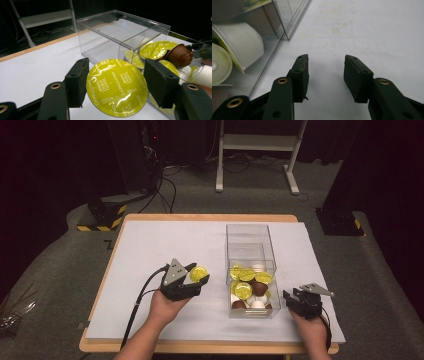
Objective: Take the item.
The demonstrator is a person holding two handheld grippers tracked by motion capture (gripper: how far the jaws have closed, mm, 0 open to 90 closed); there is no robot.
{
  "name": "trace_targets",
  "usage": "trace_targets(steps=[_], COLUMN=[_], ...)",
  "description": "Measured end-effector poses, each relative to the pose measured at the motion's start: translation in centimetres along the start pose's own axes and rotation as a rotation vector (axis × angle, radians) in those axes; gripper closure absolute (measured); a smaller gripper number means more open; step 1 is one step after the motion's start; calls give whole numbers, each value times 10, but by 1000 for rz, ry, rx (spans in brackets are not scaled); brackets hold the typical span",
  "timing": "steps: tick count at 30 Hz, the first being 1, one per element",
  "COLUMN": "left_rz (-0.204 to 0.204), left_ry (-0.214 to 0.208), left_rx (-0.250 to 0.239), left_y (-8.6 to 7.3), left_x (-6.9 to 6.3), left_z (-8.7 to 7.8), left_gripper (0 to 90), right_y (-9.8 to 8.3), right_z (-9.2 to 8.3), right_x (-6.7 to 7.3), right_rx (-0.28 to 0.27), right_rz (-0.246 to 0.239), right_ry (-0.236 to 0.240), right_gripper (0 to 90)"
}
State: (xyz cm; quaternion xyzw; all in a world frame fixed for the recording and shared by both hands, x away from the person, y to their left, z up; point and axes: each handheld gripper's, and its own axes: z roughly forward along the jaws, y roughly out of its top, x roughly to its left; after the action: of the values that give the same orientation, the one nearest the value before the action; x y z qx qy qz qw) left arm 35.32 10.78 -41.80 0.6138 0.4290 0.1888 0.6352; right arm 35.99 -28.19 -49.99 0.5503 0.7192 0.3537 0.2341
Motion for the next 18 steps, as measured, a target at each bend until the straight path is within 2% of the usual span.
trace_targets(steps=[9,12,13,18], left_rz=[-13,-10,-26,-21], left_ry=[47,66,73,112], left_rx=[-16,-11,-23,-18], left_y=[-2,-4,-4,-7], left_x=[17,25,27,40], left_z=[-8,-11,-11,-15], left_gripper=[387,387,387,387], right_y=[0,0,0,0], right_z=[0,0,0,0], right_x=[1,1,1,2], right_rx=[0,1,1,2], right_rz=[-8,-12,-12,-11], right_ry=[-1,-1,-2,-5], right_gripper=[556,556,556,554])
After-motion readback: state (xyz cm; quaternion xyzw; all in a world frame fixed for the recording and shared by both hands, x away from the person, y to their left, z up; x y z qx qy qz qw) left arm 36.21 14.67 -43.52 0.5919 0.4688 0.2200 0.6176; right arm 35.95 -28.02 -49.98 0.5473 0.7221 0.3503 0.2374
